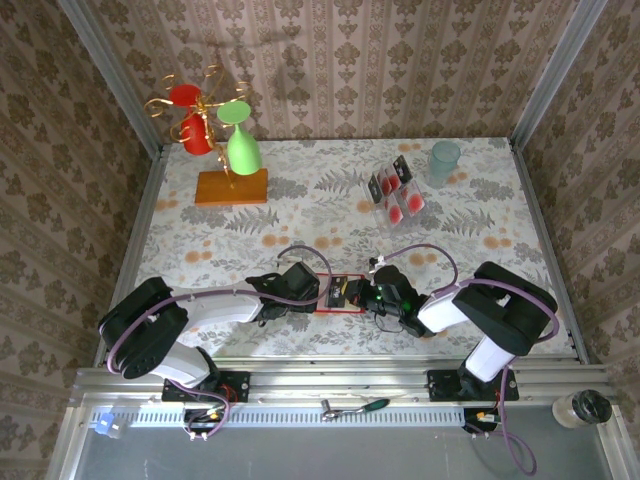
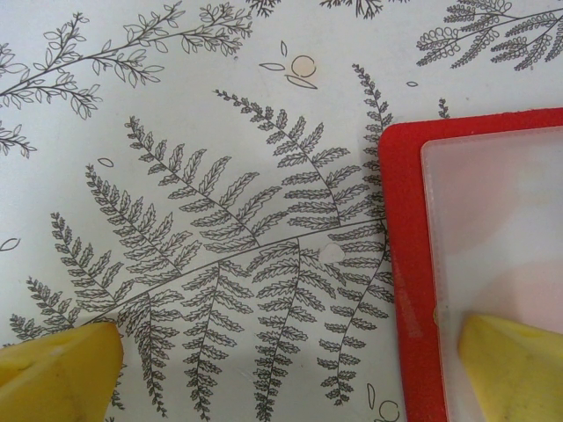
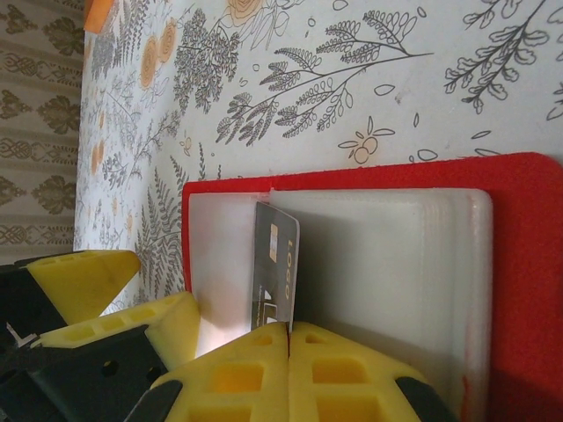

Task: Put the credit cards into the card holder

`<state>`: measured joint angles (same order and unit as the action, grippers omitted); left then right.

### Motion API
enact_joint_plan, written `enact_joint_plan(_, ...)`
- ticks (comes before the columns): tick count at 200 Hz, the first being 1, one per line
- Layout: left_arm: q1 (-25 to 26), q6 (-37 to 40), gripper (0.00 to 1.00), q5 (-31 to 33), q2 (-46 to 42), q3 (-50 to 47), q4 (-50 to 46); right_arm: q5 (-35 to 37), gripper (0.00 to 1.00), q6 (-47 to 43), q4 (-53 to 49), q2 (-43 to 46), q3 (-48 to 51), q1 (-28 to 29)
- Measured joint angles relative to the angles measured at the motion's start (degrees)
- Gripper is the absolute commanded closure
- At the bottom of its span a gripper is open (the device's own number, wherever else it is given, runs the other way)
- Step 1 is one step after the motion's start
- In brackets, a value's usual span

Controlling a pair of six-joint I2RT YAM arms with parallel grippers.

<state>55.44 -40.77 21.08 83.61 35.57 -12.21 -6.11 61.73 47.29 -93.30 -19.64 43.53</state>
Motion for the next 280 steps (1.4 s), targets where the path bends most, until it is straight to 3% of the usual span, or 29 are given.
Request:
enact_joint_plan(131,0.0,0.0,0.00,0.0,0.0,-0.2,0.3,-1.7,1.00,0.0,-0.9,-2.4,-2.6,0.2)
enact_joint_plan(162,0.0,0.0,0.00,0.0,-0.2,-0.2,0.4,-3.5,0.63,0.1,-0.8,-3.1,-4.2,0.2)
enact_joint_plan(184,0.0,0.0,0.00,-0.1,-0.6,-0.2,0.0,-4.5,0.55,-0.4,-3.6,-2.1,-6.2,0.2)
enact_joint_plan(234,-2.3,0.5,0.00,-1.6,-3.5,-0.3,-2.7,-4.2,0.55,-5.9,-22.8,4.3,-9.9,-0.3)
enact_joint_plan(280,-5.6,1.6,0.00,-2.9,-6.1,-1.3,-2.4,-2.5,0.78,-11.5,-38.2,5.6,-15.7,-0.3)
